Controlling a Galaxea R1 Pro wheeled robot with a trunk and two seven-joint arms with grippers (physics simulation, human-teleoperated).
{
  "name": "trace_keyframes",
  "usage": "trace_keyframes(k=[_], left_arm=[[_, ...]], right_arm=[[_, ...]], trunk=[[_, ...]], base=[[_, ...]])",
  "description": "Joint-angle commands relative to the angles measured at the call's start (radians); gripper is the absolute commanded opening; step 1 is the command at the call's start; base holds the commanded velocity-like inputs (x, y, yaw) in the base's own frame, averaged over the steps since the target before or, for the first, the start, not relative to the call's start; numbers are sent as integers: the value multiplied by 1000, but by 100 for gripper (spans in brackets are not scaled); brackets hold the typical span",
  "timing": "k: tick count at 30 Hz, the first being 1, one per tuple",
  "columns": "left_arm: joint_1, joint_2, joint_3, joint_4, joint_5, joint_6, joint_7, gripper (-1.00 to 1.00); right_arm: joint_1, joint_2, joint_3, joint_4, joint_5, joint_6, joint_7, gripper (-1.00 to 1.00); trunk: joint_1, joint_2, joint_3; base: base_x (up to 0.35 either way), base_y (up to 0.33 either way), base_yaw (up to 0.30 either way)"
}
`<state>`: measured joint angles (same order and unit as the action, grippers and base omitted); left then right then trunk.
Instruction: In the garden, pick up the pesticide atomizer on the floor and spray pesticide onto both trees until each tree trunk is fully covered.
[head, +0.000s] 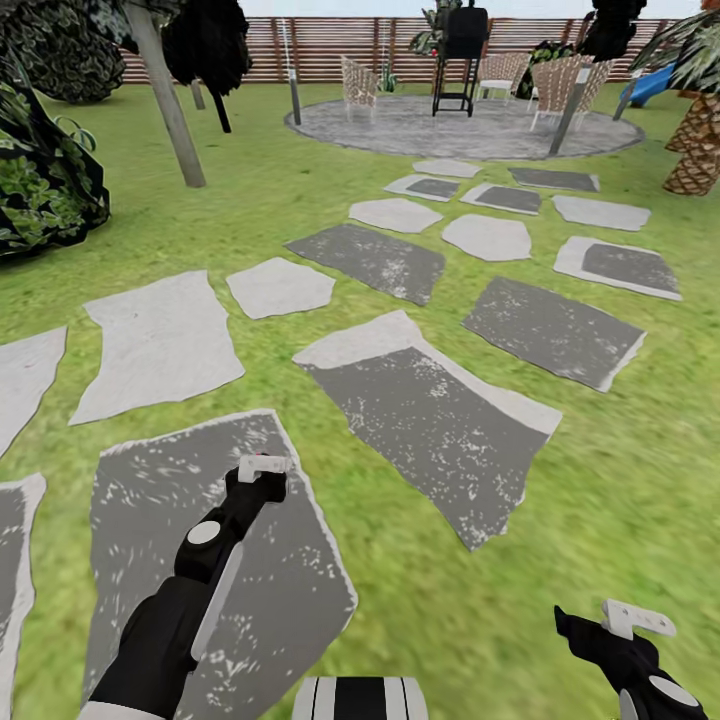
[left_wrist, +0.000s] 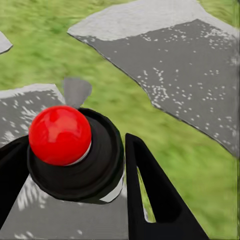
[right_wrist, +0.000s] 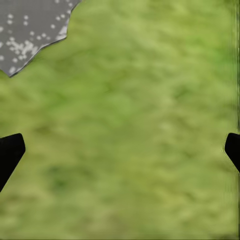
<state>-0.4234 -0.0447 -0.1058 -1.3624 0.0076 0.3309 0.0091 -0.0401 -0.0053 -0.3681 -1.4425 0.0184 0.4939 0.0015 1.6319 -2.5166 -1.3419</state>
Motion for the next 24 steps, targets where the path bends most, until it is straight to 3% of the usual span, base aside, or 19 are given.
trace_keyframes(k=[1,8,24], left_arm=[[0,0,0,0,0,0,0,-100],[0,0,0,0,1,0,0,-100],[0,0,0,0,2,0,0,-100]], right_arm=[[0,0,0,0,0,0,0,100],[0,0,0,0,0,0,0,100],[0,0,0,-1,0,0,0,100]], trunk=[[0,0,5],[-4,2,41],[-4,2,60]], base=[[0,0,-210],[0,0,-210],[0,0,-210]])
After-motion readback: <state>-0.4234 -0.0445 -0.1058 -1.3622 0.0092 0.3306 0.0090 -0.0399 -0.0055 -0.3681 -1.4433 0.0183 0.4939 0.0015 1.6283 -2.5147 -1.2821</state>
